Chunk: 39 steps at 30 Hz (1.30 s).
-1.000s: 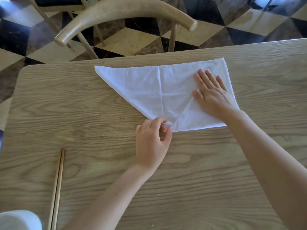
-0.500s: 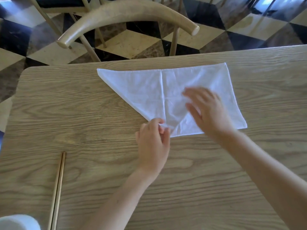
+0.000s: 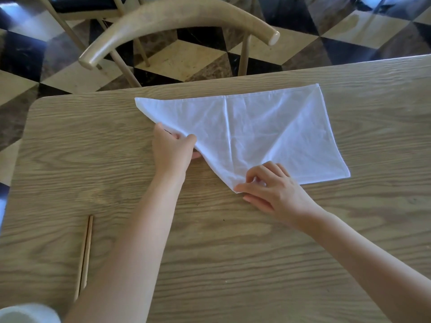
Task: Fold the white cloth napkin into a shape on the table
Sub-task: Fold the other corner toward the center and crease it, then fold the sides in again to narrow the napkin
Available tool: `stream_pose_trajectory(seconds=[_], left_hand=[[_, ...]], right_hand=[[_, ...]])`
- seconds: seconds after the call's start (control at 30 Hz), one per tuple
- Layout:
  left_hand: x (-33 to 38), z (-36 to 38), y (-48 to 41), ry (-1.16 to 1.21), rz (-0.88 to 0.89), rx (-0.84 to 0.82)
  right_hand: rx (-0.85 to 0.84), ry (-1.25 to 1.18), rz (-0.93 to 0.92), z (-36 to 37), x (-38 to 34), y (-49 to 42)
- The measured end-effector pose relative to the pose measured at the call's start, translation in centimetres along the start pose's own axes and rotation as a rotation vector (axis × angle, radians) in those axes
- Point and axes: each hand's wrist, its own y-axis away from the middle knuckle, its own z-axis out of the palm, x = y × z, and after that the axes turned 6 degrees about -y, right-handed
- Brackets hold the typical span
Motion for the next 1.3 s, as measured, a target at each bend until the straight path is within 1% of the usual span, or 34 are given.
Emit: stream_pose_trajectory(seconds=[0.07, 0.13, 0.23, 0.3, 0.37, 0.47, 0.57, 0.7, 0.8, 0.9, 1.0, 1.1, 1.27, 1.3], left_hand=[[0.0, 0.4, -0.6, 0.11, -0.059, 0.052], [-0.2, 0.8, -1.0, 0.203, -0.139, 0.07], [-0.3, 1.2, -1.4, 0.177, -0.134, 0.077], [0.2, 1.5, -1.5, 0.127, -0.077, 0.076], [1.3, 2.1, -1.4, 0.068, 0.029, 0.073], [3.6, 3.9, -0.9, -0.066, 0.217, -0.053], [5.0, 6.5, -0.6, -0.296, 0.407, -0.204], [5.7, 10.1, -0.7, -0.628, 0.609, -0.309], [5.9, 12.5, -0.9, -0.909, 0.738, -0.321], [5.9, 14.2, -1.3, -1.074, 0.831, -0.303], [6.1, 15.3, -1.4, -1.116, 0.918, -0.268], [6.1, 16.1, -1.7, -1.114, 0.898, -0.3], [5.4, 16.9, -2.5, -1.024, 0.852, -0.319], [5.3, 16.9, -2.4, -1.008, 0.872, -0.313]], right_hand=[[-0.016, 0.001, -0.003, -0.1, 0.0, 0.1], [-0.033, 0.007, -0.005, -0.1, 0.0, 0.1], [-0.05, 0.0, 0.003, -0.2, 0.0, 0.1], [-0.062, -0.018, 0.011, -0.3, 0.1, 0.1], [-0.076, -0.028, 0.015, -0.3, 0.2, 0.0], [-0.089, -0.03, 0.016, -0.4, 0.3, 0.0], [-0.096, -0.018, 0.015, -0.5, 0.2, 0.0], [-0.086, 0.013, -0.005, -0.6, 0.1, 0.1], [-0.05, 0.036, -0.02, -0.5, -0.1, 0.4], [-0.039, 0.055, -0.018, -0.4, -0.4, 0.7], [-0.047, 0.051, -0.006, -0.3, -0.3, 0.9], [-0.071, 0.037, 0.011, -0.2, -0.2, 1.0], [-0.056, -0.011, 0.027, -0.1, 0.1, 1.1], [-0.055, -0.016, 0.028, -0.1, 0.1, 1.1]])
